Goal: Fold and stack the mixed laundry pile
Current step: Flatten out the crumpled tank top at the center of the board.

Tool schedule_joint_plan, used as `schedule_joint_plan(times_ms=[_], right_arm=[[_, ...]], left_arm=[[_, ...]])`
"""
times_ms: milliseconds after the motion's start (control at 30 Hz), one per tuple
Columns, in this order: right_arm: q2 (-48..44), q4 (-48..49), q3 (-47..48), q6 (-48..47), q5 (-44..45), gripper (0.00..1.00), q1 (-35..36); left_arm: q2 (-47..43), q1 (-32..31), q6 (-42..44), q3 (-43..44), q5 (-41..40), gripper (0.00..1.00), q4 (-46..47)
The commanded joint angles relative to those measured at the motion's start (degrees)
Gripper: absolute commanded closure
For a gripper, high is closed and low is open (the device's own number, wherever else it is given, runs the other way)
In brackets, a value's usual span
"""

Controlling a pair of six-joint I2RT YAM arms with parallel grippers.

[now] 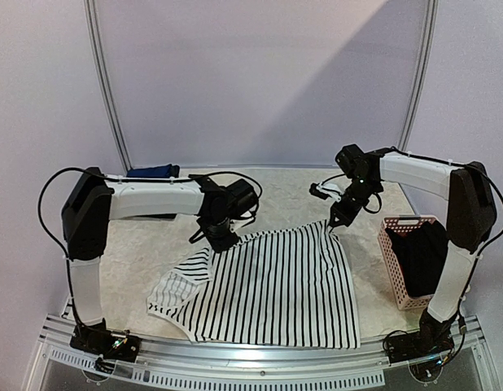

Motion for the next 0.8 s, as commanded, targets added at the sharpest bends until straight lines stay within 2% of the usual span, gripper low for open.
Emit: schedule_joint_plan(times_ms=[0, 333, 600, 767], right_arm=[[0.73, 0.68, -0.64, 0.87, -0.93, 0.99, 0.3], [1.01, 0.51, -0.58, 1.16, -1.28, 0.99, 0.32], [1.27, 0.4, -0.47, 1.25, -1.47, 0.99, 0.28], [1.37, 0.31, -0.51, 1.33, -1.64, 0.99, 0.25]], left_arm=[[3.28, -0.37, 10.42, 2.48, -1.21, 0.63, -3.1], [8.31, -0.88, 15.62, 6.21, -1.19, 0.65, -4.04], [11.16, -0.98, 17.51, 7.67, -3.57, 0.73, -5.16], [12.28, -0.9, 17.63, 8.16, -6.75, 0.83, -4.59]])
